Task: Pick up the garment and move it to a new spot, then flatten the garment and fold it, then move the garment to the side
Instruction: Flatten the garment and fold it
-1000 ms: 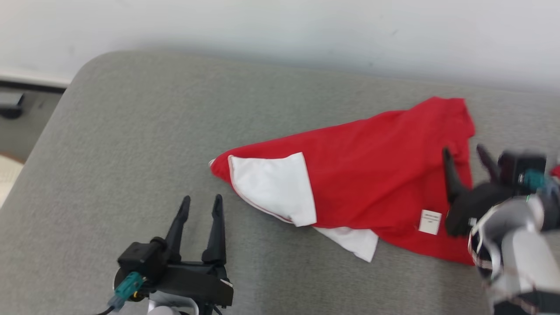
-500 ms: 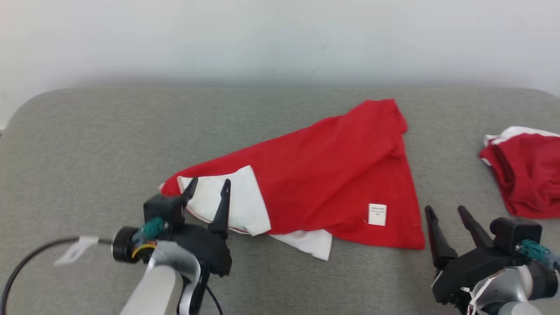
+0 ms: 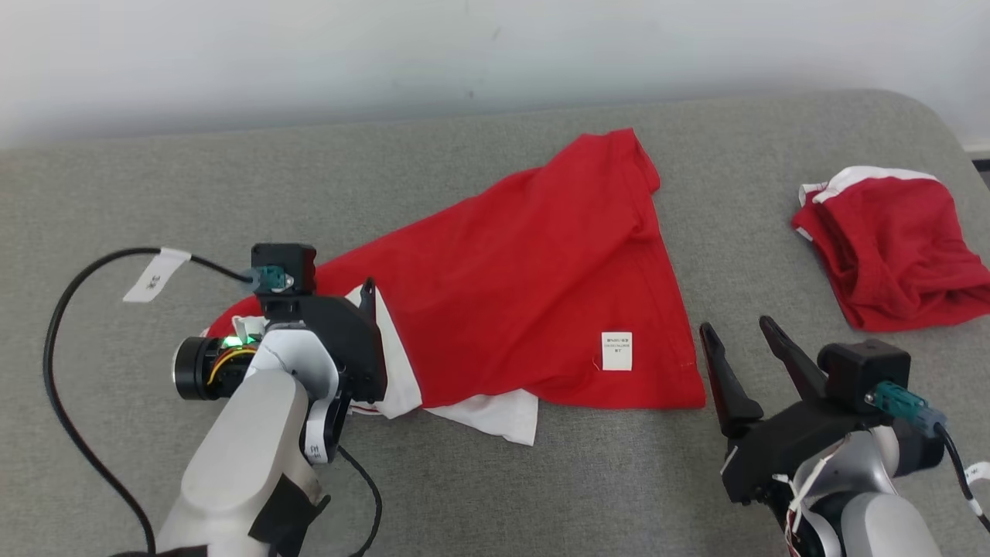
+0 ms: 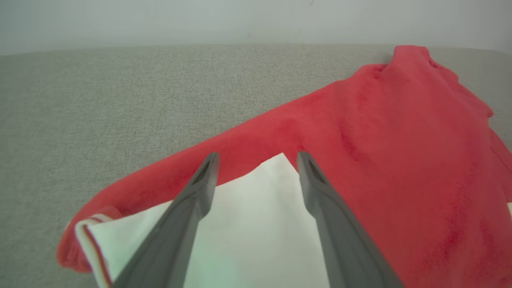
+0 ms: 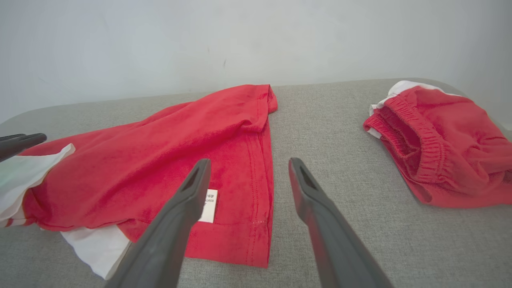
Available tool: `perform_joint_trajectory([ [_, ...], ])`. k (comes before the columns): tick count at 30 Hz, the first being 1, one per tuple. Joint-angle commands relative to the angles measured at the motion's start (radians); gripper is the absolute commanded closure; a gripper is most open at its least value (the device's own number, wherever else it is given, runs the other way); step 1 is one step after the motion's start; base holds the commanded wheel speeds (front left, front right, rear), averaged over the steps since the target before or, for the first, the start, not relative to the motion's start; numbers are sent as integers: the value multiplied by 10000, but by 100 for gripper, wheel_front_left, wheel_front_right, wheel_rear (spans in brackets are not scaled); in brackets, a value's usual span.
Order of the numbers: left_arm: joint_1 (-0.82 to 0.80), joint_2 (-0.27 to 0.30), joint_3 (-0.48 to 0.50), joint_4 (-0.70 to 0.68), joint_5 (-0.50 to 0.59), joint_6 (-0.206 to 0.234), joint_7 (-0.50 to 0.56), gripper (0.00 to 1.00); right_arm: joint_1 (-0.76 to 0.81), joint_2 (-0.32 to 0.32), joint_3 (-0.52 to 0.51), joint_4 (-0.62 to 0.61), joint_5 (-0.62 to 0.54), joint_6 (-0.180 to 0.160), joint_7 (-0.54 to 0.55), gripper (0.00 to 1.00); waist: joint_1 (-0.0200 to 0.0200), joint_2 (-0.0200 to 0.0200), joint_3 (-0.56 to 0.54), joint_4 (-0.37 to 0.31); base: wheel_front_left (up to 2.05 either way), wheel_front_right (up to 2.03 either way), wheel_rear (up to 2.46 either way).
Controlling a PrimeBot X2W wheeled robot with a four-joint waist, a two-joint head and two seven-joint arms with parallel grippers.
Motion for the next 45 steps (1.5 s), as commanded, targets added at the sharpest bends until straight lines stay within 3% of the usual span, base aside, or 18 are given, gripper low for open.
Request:
perform_joint_trajectory([
  [1,-143,-25,-9,137,-13,77,134,0,-156,12,94,-33,-119,12,16,0,-1,0,272,-209,0,0,0],
  [8,-712,-106,-187,780,-54,219,992,0,-468,13,506,126,-50,10,12,0,-1,0,497,-309,0,0,0],
  [20,-1052,-33,-382,1204,8,541,1545,0,-528,13,588,405,47,12,-121,0,-1,0,502,-460,0,0,0],
  [23,-1055,12,-431,1171,67,624,1503,13,-497,13,545,421,13,10,-121,0,-1,0,473,-430,0,0,0],
  [24,-1055,14,-448,1159,75,638,1512,25,-501,13,540,427,3,10,-112,0,-1,0,464,-419,0,0,0],
  [25,-1050,25,-476,1148,95,642,1514,39,-508,13,543,433,1,12,-103,0,-1,0,456,-408,0,0,0],
  [28,-979,93,-568,1121,121,518,1484,100,-549,13,600,458,23,12,-71,0,-1,0,442,-391,0,0,0],
  [37,-718,140,-526,896,-59,496,921,100,-522,12,535,469,-93,12,27,0,-1,0,352,-343,0,0,0],
  [45,257,317,-169,-238,-495,566,150,100,-102,12,-23,450,-347,10,959,0,-1,0,195,62,0,0,0],
])
